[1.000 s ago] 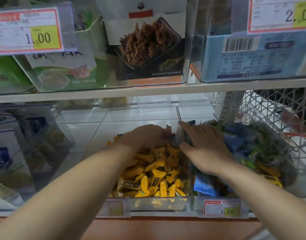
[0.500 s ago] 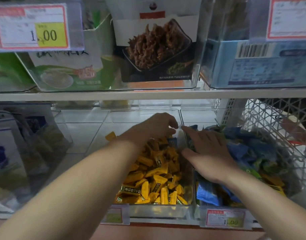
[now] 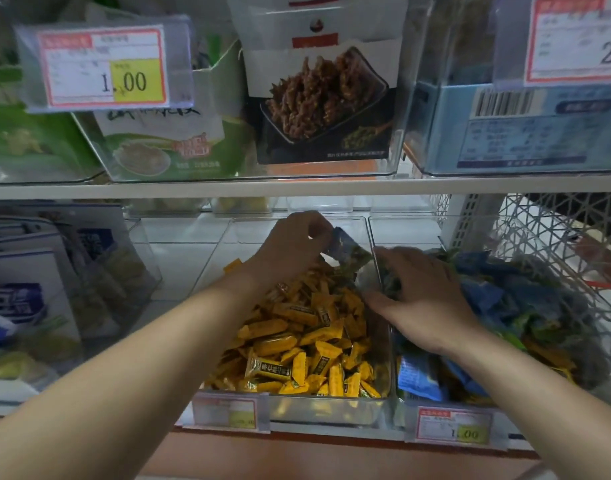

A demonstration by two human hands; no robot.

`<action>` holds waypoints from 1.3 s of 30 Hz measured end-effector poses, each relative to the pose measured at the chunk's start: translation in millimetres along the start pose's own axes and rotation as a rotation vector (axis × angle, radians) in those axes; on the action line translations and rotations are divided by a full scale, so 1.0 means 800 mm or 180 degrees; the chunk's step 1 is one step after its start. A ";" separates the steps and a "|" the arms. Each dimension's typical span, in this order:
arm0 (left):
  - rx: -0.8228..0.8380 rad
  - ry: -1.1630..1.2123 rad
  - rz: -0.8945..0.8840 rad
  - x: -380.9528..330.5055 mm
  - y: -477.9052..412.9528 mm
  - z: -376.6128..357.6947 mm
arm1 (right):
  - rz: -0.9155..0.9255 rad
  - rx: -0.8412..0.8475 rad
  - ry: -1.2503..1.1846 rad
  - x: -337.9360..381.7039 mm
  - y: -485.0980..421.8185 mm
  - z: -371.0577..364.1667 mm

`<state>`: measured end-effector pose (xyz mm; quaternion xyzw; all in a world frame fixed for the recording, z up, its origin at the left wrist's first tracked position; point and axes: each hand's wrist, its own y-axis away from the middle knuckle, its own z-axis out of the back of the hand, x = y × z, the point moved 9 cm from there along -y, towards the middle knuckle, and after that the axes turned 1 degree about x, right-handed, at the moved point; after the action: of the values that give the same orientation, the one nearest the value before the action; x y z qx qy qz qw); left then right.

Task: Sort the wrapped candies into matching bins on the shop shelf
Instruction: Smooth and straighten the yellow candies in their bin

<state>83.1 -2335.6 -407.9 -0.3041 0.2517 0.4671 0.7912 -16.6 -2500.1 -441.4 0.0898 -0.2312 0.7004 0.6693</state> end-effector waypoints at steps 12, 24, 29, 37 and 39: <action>0.1481 -0.0555 0.0068 -0.012 0.041 -0.084 | -0.0268 -0.0934 0.0560 -0.042 0.011 0.080; 0.1606 -0.2302 0.0133 0.041 0.062 -0.008 | -0.0109 0.0614 0.0157 0.000 0.010 -0.006; 0.1469 -0.2972 0.0509 0.055 0.045 0.013 | 0.0031 0.0486 0.0332 0.009 0.011 -0.011; 0.1159 -0.1771 -0.0192 -0.008 0.013 -0.068 | 0.0033 0.0452 0.0309 0.007 0.012 -0.012; 0.1097 -0.1750 -0.0147 -0.002 -0.001 -0.091 | 0.0056 0.0466 0.0270 0.008 0.013 -0.010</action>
<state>74.9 -2389.5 -456.6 -0.0338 0.0970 0.4642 0.8798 -25.8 -2490.5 -447.9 0.1066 -0.1516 0.7245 0.6639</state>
